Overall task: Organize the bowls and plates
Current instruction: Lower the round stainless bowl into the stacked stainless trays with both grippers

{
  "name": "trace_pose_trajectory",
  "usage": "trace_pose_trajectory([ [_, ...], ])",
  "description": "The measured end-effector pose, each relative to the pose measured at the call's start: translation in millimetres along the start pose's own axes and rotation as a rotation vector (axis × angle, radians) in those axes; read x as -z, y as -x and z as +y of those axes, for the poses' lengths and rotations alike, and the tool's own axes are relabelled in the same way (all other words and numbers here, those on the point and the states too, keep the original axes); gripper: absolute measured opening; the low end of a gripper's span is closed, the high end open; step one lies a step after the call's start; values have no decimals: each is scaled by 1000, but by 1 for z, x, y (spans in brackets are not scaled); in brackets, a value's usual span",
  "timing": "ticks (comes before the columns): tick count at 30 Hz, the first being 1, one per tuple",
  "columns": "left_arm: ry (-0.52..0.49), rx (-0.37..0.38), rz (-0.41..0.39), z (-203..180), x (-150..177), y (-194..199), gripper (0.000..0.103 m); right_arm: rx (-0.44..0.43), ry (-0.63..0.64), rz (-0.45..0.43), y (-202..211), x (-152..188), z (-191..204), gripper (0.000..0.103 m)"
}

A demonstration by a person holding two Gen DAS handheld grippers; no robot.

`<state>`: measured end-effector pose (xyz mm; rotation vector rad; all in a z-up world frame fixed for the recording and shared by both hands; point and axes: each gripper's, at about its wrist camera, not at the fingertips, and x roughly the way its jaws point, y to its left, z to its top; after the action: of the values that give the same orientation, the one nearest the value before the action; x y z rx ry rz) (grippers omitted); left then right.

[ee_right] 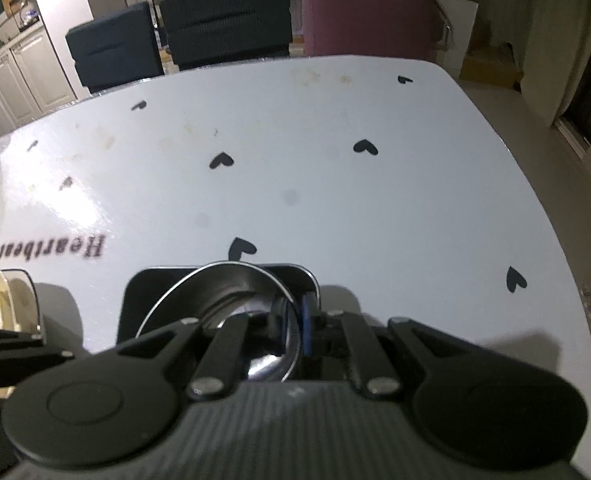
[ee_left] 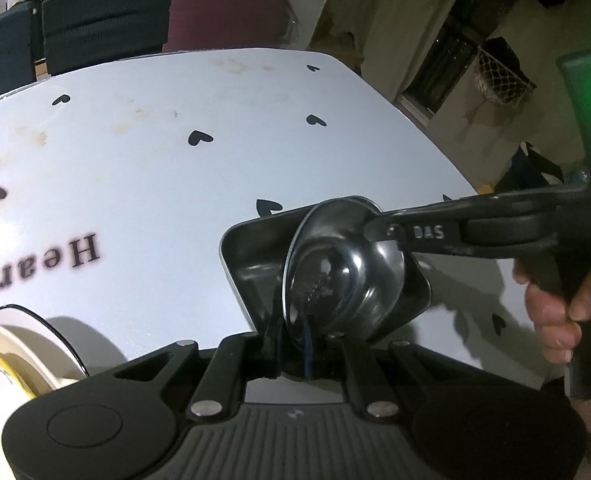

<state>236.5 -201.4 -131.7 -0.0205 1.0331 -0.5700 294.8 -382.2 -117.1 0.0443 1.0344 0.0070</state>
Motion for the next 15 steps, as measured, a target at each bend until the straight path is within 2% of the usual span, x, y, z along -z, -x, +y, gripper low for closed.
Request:
trace_pose_trajectory([
  [9,-4,7,-2,1,-2,1,12,29,7,45,-15,-4,6,14],
  [15,-12,15,-4,3,-2,5,13,-1,-50,56,-16,-6,1,17],
])
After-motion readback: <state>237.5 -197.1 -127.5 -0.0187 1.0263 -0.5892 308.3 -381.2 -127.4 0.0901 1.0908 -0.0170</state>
